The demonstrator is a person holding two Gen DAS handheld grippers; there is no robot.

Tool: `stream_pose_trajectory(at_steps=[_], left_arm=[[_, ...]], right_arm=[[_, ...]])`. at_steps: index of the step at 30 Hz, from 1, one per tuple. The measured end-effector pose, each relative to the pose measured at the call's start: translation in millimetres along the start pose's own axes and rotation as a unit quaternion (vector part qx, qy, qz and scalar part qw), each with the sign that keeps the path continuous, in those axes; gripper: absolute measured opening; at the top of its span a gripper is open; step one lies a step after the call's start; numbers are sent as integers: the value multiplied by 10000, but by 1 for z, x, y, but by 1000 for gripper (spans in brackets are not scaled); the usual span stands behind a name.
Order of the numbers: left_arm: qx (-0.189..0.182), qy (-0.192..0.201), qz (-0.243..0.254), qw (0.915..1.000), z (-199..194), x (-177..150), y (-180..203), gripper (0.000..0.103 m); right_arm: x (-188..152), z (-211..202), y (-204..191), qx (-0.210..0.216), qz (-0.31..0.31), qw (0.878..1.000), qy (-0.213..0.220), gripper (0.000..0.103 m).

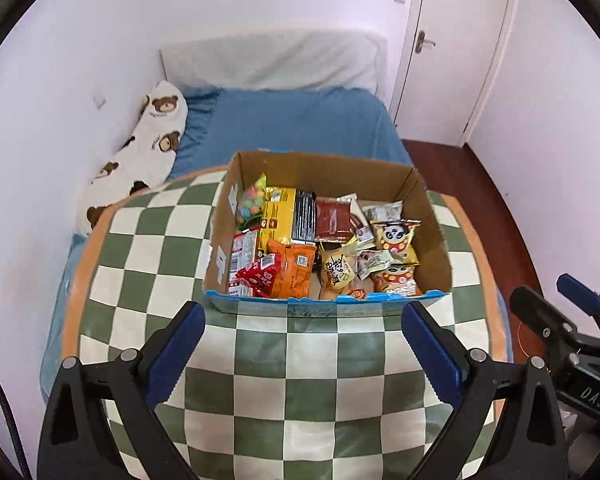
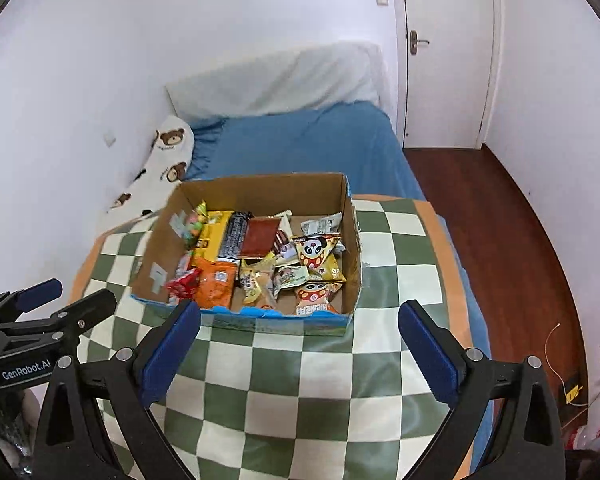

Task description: Organize snacks

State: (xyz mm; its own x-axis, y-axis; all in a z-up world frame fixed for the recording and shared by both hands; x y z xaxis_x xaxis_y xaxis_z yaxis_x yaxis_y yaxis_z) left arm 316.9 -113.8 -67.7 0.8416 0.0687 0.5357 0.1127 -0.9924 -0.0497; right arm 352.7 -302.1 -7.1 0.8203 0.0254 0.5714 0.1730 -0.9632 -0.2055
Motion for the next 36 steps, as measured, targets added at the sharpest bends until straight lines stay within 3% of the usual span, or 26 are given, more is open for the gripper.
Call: stream_pose_trajectory(at_steps=[9,18,26,36], left_arm=[[-6,371,93,9993,-63,-22,-6,101],[240,753,64,9969,-107,-37,-20,101],[207,792,44,9966,-118,-45,-22,101],[188,791,-3,9967,-97,-39,-16,103]], right_arm=[[-20,-73,-23,42,-87,9993,370,103],[-32,-125,-44,23,-256,9975,658,103],[-35,-138,-50,-10,-294,9971,698,103],[-30,-114,-33,-210,-162,9976,641,103]])
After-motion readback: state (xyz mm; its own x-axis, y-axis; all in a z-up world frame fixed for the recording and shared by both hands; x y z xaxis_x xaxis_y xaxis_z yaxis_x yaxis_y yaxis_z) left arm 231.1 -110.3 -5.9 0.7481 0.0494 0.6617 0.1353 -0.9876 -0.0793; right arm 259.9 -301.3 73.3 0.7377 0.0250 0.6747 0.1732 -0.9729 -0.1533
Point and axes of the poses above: each gripper's, at about its wrist camera, not at the fingertips, and z roughly the way its jaws point, y to its right, x to its top, the point moved 7 cm from there along z, roughly the way its jaws point, and after that the axes turned 7 degrees about x, right-handed, at the moved point
